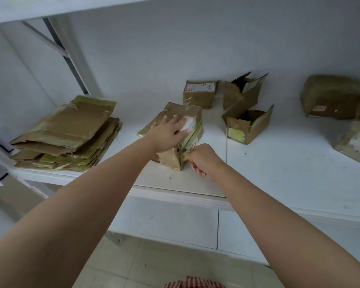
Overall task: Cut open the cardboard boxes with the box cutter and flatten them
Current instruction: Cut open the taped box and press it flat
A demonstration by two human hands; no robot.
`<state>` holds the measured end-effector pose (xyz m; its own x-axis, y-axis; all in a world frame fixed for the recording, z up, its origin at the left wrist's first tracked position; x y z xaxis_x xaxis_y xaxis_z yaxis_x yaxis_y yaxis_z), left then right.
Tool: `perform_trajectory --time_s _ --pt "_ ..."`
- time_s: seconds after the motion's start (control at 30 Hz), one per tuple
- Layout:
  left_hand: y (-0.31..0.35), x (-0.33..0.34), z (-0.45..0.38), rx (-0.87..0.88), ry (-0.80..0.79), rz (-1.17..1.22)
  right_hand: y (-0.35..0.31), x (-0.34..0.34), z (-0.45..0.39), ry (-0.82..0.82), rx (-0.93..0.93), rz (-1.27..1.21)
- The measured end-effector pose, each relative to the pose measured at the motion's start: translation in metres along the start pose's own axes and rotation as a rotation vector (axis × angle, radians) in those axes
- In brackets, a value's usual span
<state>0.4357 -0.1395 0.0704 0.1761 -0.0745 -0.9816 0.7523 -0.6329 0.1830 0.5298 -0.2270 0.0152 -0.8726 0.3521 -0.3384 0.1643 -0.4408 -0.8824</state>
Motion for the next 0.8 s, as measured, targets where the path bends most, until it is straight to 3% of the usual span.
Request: perform_trajectory --time_s 0.2,0.37,0.47,0.67,0.8 --pt "-0.003 -0.004 0.001 0.019 -0.037 0.051 -0.003 -0.026 0.029 -0.288 -0.047 0.158" --pt "-0.032 -0.034 0.009 0.026 -0.006 0.041 0.012 -0.060 0.002 0.102 -0.113 0.062" --pt "-0.054 -0.033 0.023 -0.009 -0.011 0.210 0.028 -0.071 -0.016 0.271 -0.233 0.254" --pt "-0.058 -0.019 0.028 0.026 0.114 0.333 0.016 -0.052 -0.019 0.350 -0.464 0.413" --pt "-0.059 -0.016 0.028 0.027 0.128 0.307 0.009 -0.046 -0.025 0.365 -0.516 0.451"
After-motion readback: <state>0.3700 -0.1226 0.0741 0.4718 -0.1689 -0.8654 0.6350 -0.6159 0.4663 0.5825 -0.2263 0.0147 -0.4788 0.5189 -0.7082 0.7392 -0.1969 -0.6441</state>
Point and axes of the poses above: each hand's wrist, its own z-axis away from the middle knuckle, its own x-axis out of the palm, y = z × x, the point moved 4 cm from there along -z, towards the middle knuckle, and after that the axes turned 10 degrees about y, right-handed, at the moved point
